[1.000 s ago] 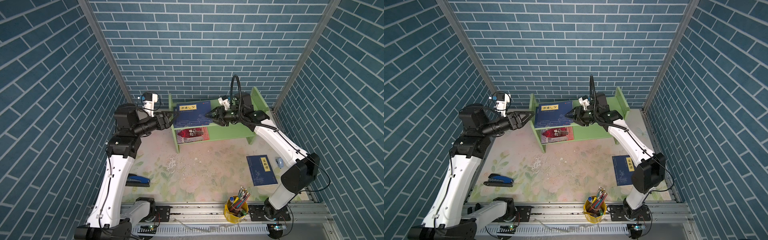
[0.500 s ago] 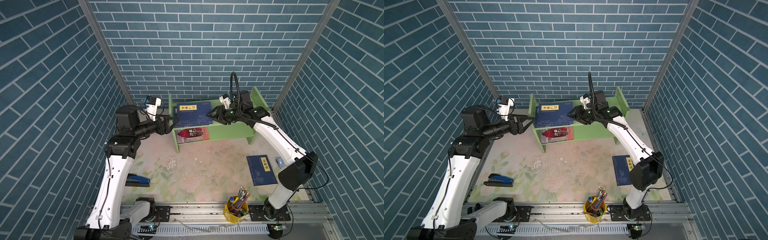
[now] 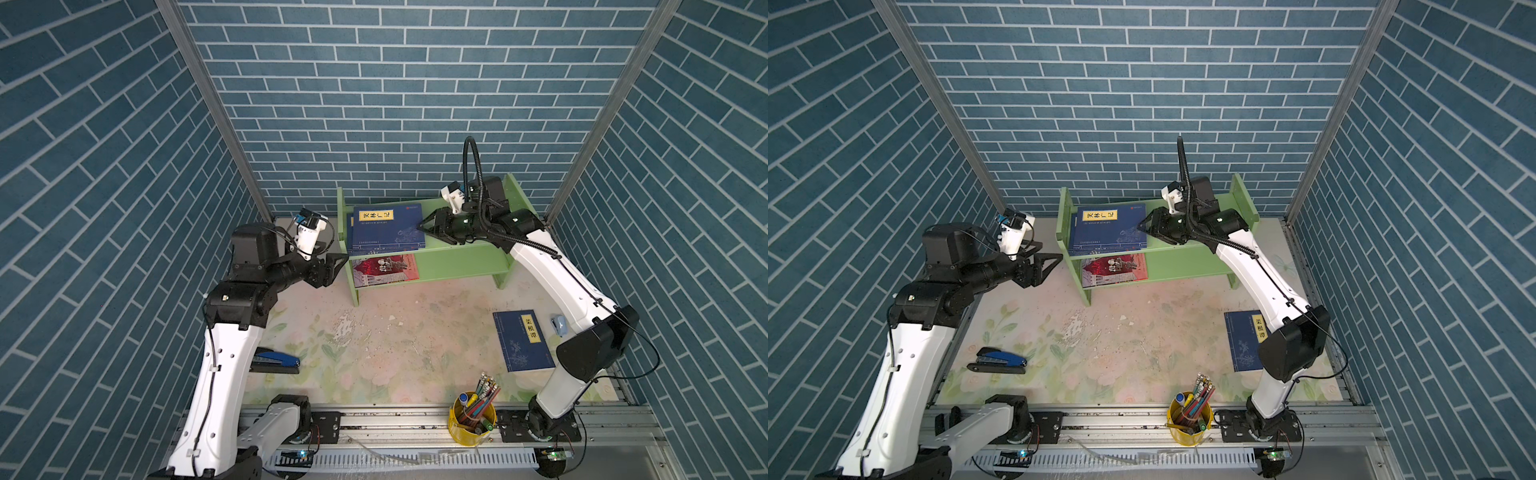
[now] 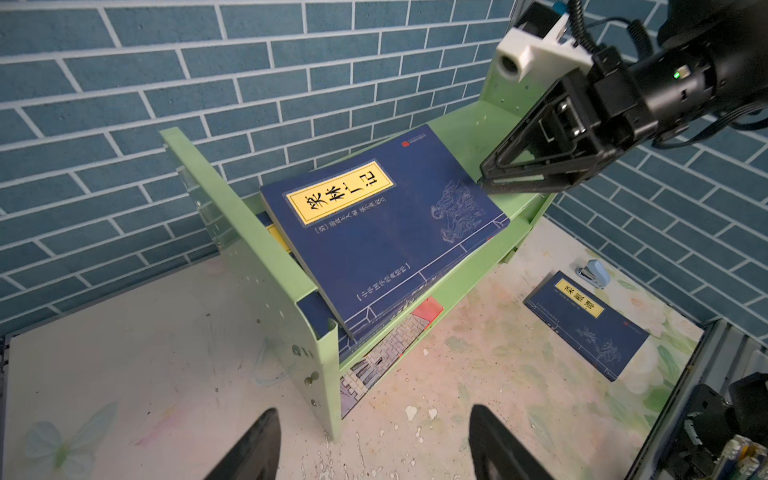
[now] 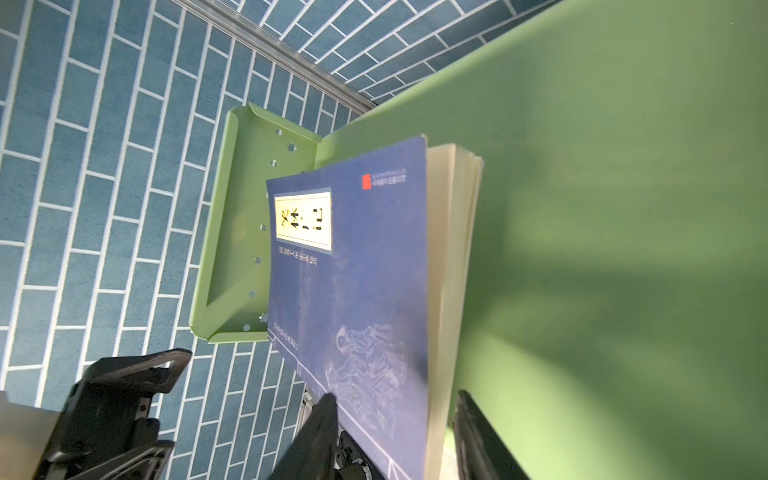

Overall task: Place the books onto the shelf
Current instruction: 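Open the left gripper and draw it back while right presses the book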

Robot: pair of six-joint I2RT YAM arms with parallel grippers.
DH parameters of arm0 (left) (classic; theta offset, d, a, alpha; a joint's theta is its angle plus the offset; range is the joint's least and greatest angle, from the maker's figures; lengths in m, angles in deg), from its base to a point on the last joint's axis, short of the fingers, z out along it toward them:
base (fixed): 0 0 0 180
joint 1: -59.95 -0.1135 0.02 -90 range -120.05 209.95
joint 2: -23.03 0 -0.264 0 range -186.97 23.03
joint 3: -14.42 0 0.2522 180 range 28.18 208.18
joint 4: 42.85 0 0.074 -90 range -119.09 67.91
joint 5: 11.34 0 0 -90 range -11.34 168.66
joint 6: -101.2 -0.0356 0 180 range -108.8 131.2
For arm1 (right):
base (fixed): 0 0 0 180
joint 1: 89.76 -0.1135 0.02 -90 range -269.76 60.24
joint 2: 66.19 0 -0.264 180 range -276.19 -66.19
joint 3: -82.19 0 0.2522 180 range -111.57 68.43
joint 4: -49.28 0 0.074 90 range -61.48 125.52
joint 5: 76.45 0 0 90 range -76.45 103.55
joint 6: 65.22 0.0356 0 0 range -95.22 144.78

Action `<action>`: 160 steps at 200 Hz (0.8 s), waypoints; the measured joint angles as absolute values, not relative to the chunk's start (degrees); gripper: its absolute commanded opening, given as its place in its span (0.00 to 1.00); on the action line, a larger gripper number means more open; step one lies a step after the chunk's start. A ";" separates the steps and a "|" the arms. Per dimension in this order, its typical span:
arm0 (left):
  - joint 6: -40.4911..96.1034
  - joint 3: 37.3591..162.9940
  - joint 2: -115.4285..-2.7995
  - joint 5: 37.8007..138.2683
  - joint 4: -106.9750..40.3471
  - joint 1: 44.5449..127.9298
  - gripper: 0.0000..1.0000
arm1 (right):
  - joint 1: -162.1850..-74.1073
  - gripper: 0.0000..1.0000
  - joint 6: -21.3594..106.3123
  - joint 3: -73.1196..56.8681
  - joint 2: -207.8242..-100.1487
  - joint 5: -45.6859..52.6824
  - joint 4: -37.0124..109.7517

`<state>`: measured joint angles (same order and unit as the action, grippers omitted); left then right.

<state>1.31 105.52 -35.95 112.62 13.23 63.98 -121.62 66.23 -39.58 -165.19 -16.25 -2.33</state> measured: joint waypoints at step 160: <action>0.78 102.41 -35.23 111.81 13.21 63.98 0.73 | -122.03 0.30 64.83 -43.60 -168.68 -16.01 -4.84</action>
